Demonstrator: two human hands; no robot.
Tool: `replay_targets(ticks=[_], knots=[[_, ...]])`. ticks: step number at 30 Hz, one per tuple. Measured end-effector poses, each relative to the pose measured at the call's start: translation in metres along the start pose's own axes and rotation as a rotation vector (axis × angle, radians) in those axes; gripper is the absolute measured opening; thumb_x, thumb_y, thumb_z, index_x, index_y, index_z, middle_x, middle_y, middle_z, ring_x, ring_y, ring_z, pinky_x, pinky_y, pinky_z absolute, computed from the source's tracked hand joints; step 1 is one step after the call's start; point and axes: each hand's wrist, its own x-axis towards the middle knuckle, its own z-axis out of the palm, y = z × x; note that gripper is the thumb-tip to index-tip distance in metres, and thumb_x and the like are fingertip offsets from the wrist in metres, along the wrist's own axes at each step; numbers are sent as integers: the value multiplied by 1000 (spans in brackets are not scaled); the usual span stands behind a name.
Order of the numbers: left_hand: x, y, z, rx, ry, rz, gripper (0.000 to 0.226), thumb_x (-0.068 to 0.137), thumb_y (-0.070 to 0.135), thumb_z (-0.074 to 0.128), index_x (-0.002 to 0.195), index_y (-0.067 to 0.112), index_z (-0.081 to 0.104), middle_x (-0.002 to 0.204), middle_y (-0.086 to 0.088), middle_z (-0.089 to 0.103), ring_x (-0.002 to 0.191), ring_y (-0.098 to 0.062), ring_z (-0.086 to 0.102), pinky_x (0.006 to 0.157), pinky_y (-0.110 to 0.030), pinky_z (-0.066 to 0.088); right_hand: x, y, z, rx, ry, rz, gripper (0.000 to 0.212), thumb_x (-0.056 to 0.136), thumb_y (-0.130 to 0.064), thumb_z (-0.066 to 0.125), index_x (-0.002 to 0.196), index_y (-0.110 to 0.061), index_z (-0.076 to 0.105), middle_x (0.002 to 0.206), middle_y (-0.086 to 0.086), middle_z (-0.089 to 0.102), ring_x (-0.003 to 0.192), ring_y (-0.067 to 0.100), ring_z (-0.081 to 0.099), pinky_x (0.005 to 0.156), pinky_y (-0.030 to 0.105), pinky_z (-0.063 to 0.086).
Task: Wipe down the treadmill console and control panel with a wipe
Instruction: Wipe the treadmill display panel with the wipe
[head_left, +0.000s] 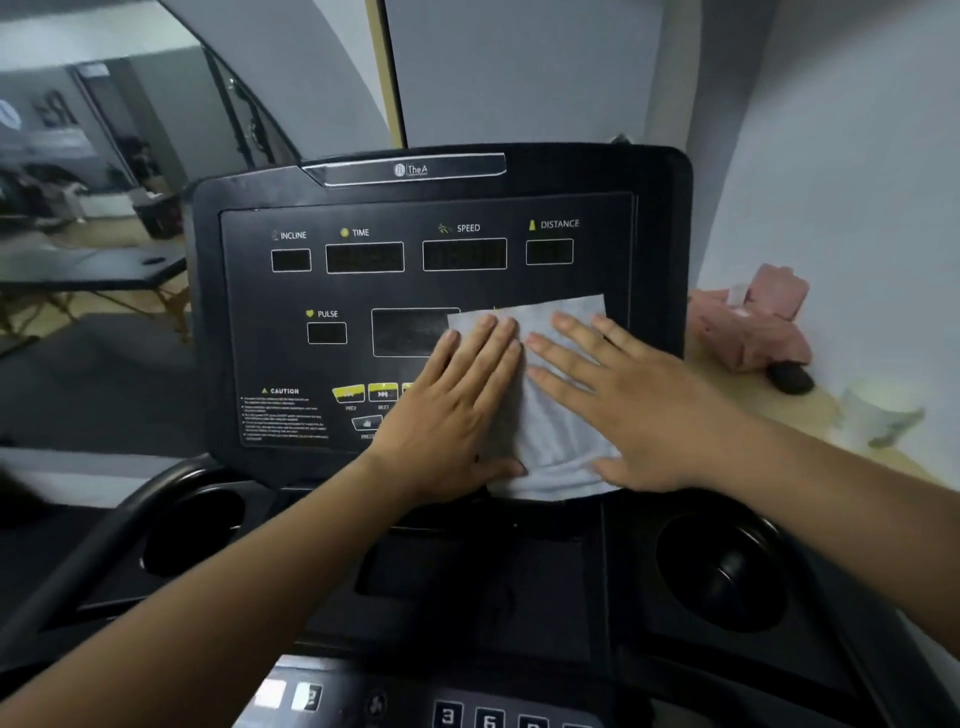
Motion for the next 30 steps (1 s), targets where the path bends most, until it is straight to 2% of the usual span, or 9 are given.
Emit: replay_targets(ticks=[3, 7, 11, 14, 18, 23, 27, 30], knots=[[6, 0, 2, -20, -10, 12, 121, 77, 82, 45, 154, -4, 8, 164, -21, -1, 152, -34, -5, 122, -53, 10, 1, -14, -2, 60, 96, 131, 109, 68, -56, 74, 151, -3, 27, 160, 24, 14, 149, 40, 8, 121, 48, 14], [23, -17, -8, 20, -31, 47, 134, 70, 94, 34, 154, -3, -1, 163, -21, -9, 152, -33, -11, 124, -50, 4, 10, -12, 4, 55, 11, 135, 120, 70, -72, 64, 153, -4, 10, 162, 20, 0, 150, 36, -5, 121, 49, 12], [80, -57, -44, 126, -63, 55, 143, 60, 100, 28, 152, -2, -15, 162, -20, -20, 150, -33, -19, 123, -50, -2, 46, 37, -30, -26, -10, 218, 129, 70, -85, 50, 154, -5, -5, 160, 21, -17, 148, 36, -18, 122, 46, -1], [112, -77, -70, 144, -46, 45, 148, 58, 99, 39, 152, -2, -15, 162, -21, -19, 150, -34, -19, 122, -51, -6, 68, 62, -50, -59, -19, 297, 135, 66, -90, 46, 153, -6, -13, 159, 21, -22, 146, 36, -23, 120, 44, -7], [104, -63, -61, 94, -35, 86, 147, 62, 94, 47, 152, -5, -14, 161, -23, -18, 149, -36, -18, 123, -50, -5, 69, 63, -51, -68, -21, 291, 135, 66, -89, 48, 153, -2, -9, 160, 20, -19, 147, 34, -21, 122, 46, -3], [85, -33, -39, 29, -15, 48, 145, 63, 96, 40, 150, -5, -18, 160, -24, -22, 148, -37, -22, 123, -50, -5, 44, 48, -38, -32, -57, 289, 130, 70, -85, 49, 153, -4, -9, 160, 19, -21, 147, 32, -21, 122, 47, -1], [50, 9, -8, -50, 21, 134, 144, 61, 94, 47, 153, -8, 2, 162, -25, -4, 151, -40, -7, 123, -54, 1, -4, -4, -3, -8, -75, 338, 126, 70, -81, 52, 152, 2, 3, 159, 27, -9, 148, 40, -11, 121, 54, 9], [38, 24, 5, -41, 32, 185, 141, 62, 93, 49, 153, -7, 10, 162, -25, 1, 151, -39, -4, 123, -53, 3, -20, -29, 7, 5, -85, 370, 125, 69, -75, 61, 150, 5, 12, 159, 30, -2, 147, 45, -7, 119, 57, 10]])
